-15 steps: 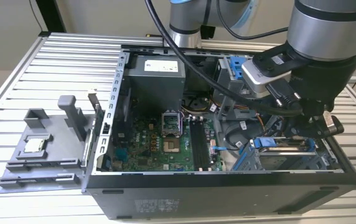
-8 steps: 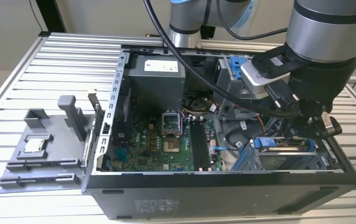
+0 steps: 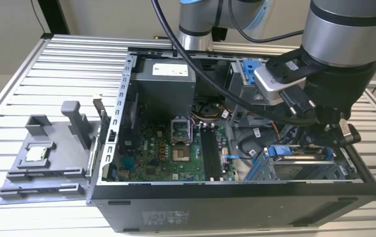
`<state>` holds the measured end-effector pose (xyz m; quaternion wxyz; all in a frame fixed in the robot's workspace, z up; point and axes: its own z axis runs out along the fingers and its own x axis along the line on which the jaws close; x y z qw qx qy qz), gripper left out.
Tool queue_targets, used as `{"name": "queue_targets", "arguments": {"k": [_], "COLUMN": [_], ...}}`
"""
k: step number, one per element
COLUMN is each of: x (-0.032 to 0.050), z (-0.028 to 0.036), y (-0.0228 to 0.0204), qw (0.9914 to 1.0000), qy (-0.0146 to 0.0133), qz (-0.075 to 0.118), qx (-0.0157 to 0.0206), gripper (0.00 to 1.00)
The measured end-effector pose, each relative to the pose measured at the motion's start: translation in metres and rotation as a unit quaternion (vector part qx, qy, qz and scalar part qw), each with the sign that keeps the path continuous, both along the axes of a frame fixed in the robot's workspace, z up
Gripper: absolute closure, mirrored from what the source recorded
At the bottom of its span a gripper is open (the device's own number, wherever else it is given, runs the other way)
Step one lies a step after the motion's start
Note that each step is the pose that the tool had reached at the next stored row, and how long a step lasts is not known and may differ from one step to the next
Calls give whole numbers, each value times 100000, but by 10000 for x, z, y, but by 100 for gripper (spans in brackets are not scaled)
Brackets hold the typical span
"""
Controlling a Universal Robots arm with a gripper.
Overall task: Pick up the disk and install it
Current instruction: 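Insert the second disk wire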
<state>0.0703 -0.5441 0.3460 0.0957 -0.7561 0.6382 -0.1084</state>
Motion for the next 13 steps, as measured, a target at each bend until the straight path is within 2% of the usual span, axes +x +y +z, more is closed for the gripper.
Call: {"name": "queue_targets", "arguments": {"k": [7,13], "x": [0,0], "z": [-5,-47], "y": [0,0], "qw": [100000,100000], "qy": [0,2], "qz": [1,0], "qx": [4,18], "gripper": [100,100]}}
